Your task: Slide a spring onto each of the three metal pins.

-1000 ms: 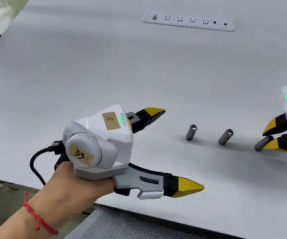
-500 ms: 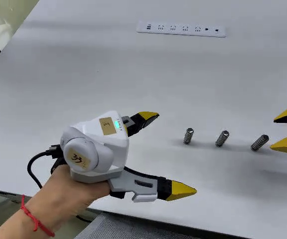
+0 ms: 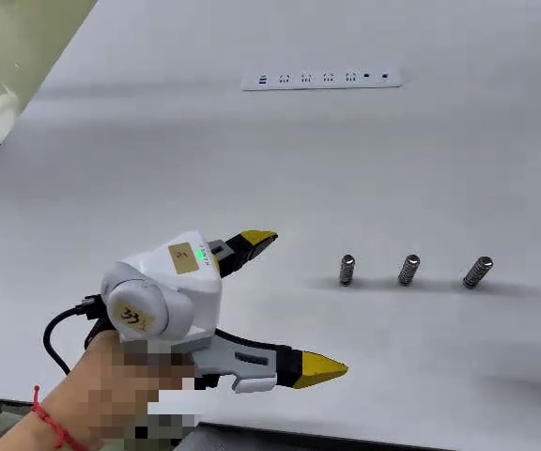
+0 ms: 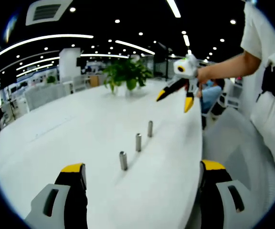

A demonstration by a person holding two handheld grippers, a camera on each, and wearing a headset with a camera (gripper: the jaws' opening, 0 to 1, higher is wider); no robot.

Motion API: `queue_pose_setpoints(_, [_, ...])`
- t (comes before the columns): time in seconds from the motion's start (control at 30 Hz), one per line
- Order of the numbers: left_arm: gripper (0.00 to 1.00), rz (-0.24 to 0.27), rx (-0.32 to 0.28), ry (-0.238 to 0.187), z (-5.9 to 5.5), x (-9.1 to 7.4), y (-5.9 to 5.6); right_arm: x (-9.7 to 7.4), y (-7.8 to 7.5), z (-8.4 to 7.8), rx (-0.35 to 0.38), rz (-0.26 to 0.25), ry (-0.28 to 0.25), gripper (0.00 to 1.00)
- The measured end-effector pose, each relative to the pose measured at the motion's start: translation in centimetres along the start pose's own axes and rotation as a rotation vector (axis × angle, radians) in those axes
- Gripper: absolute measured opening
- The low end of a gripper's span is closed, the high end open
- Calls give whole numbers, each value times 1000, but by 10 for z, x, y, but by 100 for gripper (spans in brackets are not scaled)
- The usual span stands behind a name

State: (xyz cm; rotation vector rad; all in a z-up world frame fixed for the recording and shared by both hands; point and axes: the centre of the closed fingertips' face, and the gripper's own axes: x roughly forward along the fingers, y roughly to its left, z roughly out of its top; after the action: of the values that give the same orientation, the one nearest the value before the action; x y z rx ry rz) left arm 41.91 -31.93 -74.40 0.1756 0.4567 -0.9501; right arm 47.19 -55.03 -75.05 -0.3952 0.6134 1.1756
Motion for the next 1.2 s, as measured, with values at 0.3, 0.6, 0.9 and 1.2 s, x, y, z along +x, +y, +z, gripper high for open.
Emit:
queue_pose_setpoints(0.3, [100, 14, -7, 27, -10, -1, 5, -4, 20, -14, 51, -3, -60, 92])
queue_pose_setpoints(0.6, [100, 20, -15, 48, -20, 0, 7, -5, 27, -15, 76, -11, -84, 94])
queue_pose_setpoints(0.9, [100, 28, -26, 52, -24, 0, 7, -2, 28, -18, 76, -7, -89, 94])
queue_pose_setpoints(1.2, [100, 42, -23, 33, -16, 0, 8, -4, 25, -16, 63, -9, -98, 93])
